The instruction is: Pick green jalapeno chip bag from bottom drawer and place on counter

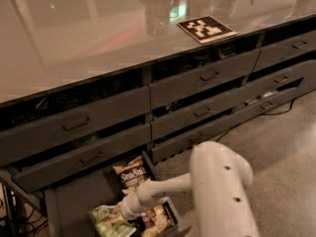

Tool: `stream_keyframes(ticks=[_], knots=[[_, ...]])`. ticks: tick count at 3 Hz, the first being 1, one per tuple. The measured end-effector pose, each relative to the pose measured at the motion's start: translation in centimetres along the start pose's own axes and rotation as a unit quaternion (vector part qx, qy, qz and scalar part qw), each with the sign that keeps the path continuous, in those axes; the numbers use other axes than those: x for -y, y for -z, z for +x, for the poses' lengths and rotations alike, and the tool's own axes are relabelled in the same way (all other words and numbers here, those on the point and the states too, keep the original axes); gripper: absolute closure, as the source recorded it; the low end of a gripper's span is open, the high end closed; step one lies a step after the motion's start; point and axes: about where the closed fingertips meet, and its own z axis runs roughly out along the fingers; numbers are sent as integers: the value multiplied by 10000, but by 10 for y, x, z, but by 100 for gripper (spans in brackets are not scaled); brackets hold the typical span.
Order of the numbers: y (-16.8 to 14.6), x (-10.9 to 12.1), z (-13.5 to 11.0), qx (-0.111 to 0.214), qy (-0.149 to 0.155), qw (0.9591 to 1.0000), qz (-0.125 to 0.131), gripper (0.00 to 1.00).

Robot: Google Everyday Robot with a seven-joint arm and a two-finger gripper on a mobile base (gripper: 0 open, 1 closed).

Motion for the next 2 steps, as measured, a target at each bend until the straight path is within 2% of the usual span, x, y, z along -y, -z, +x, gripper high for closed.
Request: stream_keyframes(ticks=[1,2], knots=[[60,-16,-43,378,454,9982,-75,100],[116,-31,-84,672,836,9941,-184,100]])
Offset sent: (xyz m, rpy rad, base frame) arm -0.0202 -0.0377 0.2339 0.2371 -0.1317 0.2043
